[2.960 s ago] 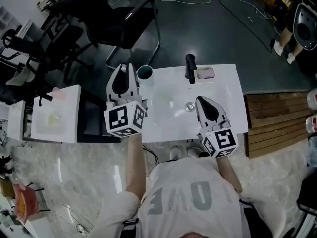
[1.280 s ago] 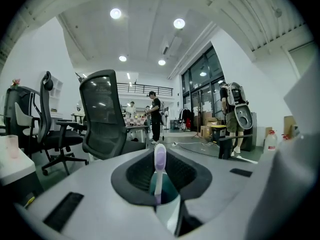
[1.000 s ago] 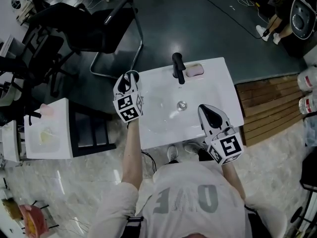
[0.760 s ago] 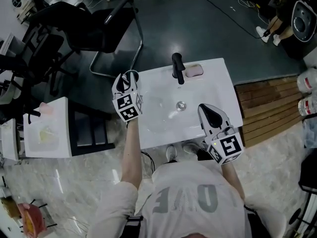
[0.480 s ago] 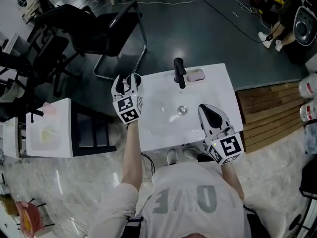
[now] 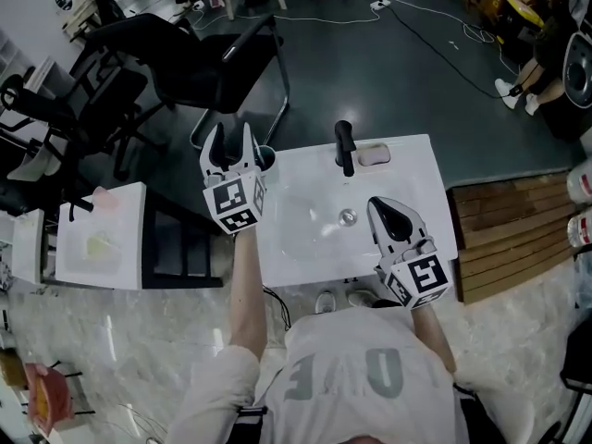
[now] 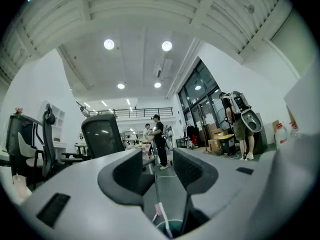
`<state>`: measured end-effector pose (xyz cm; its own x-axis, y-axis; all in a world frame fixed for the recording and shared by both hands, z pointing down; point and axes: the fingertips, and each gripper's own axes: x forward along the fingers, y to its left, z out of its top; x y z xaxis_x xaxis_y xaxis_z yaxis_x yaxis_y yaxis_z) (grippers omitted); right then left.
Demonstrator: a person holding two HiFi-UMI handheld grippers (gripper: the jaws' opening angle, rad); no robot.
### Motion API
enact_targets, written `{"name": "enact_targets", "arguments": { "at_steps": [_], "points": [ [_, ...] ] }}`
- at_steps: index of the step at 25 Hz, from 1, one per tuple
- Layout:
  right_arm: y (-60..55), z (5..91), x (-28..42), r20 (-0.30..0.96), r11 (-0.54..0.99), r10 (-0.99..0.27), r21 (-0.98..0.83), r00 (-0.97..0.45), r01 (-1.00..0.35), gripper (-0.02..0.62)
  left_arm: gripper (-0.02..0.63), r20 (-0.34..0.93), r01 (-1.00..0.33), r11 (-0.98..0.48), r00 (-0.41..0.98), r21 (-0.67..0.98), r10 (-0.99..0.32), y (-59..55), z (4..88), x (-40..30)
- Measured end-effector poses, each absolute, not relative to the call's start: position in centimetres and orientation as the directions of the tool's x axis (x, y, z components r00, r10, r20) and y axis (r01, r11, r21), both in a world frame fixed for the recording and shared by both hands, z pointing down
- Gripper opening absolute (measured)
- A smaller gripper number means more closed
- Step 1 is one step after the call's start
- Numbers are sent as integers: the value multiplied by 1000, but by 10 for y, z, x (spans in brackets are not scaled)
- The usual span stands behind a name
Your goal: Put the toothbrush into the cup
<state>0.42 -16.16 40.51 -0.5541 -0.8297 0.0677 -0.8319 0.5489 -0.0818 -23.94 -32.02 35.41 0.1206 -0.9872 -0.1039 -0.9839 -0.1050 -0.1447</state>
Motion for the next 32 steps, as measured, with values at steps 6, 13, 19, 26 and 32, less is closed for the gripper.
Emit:
{"name": "enact_targets", "arguments": {
  "at_steps": [6, 13, 19, 26, 32],
  "points": [
    [-167, 395, -9, 42, 591, -804, -47, -593, -805, 32, 167, -229, -981, -89, 128, -173, -965, -286, 284, -238],
    [-177, 368, -33, -25, 642, -766, 12, -643, -766, 32, 122, -290, -989, -96, 125, -111, -949, -219, 259, -229],
    [-186, 360, -48, -35, 640, -763, 99, -645, -762, 32, 51, -279, -985, -71, 113, -157, -953, -176, 277, -212],
    [-188, 375, -52, 18, 640, -767, 101, -641, -762, 32, 35, -160, -984, -51, 79, -172, -984, -162, 331, -217],
    [-185, 385, -54, 69, 626, -780, 111, -622, -772, 31, 35, -135, -986, -38, 60, -160, -989, -160, 341, -222]
  ]
}}
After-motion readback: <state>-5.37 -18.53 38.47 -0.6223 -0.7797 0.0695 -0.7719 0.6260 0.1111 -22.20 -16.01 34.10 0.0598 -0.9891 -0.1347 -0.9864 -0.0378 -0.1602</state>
